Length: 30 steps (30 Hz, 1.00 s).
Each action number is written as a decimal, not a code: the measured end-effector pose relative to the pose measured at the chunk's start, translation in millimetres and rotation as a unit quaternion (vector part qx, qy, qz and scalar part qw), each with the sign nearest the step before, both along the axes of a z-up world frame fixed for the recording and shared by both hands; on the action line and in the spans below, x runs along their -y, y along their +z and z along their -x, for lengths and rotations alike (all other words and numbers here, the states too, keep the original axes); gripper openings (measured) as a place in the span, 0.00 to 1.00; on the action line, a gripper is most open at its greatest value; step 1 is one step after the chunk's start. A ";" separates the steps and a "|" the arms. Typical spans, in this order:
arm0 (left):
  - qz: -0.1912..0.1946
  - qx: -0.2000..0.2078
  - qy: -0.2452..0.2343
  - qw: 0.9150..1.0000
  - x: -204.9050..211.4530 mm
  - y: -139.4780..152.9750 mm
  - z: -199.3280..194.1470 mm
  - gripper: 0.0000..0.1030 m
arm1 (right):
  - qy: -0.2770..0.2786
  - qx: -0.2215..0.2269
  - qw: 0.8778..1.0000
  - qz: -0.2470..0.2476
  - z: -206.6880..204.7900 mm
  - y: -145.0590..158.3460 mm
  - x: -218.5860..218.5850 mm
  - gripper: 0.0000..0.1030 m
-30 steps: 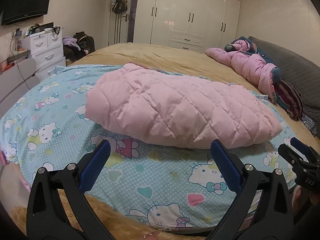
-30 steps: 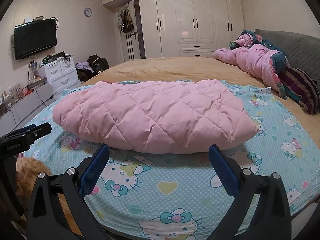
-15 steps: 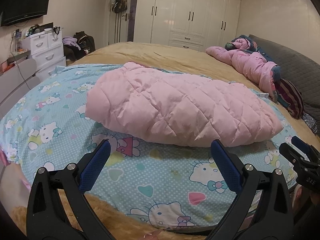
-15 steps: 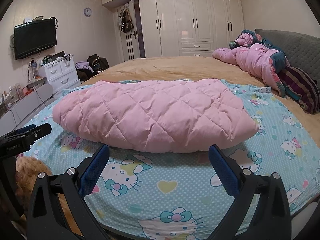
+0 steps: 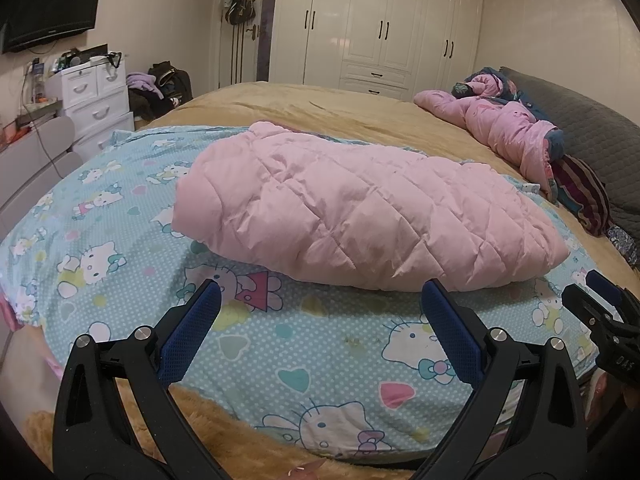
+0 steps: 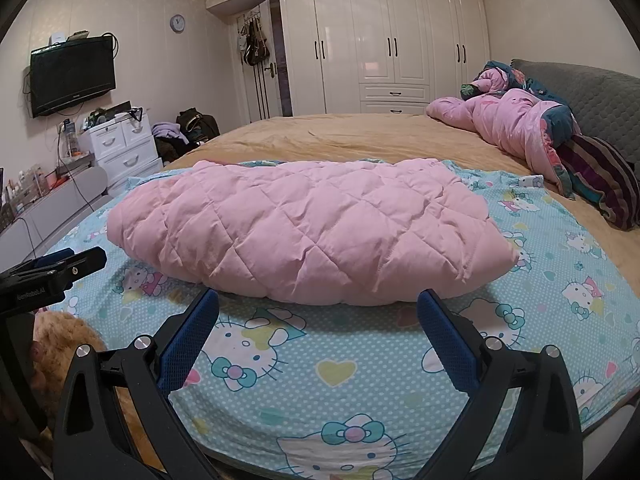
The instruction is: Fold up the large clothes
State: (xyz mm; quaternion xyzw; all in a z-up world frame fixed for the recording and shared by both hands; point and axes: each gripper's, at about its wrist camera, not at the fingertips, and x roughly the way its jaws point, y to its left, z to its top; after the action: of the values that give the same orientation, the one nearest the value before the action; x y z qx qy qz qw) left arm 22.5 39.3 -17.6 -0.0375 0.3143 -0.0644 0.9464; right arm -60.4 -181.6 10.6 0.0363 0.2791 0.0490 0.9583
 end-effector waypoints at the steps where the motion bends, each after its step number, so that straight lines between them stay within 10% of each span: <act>1: 0.000 0.000 0.000 1.000 -0.3 0.0 0.1 0.91 | 0.000 0.001 1.000 0.001 0.2 0.0 0.0 0.96; 30: -0.002 0.002 0.004 1.000 -1.2 0.2 -1.0 0.91 | -0.001 -0.003 1.000 0.000 0.8 -1.9 0.2 0.96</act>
State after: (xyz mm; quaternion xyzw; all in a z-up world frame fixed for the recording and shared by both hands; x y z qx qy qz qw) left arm 23.5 40.5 -17.4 -0.0364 0.3127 -0.0602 0.9472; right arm -61.2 -181.9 8.7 0.0368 0.2817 0.0479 0.9576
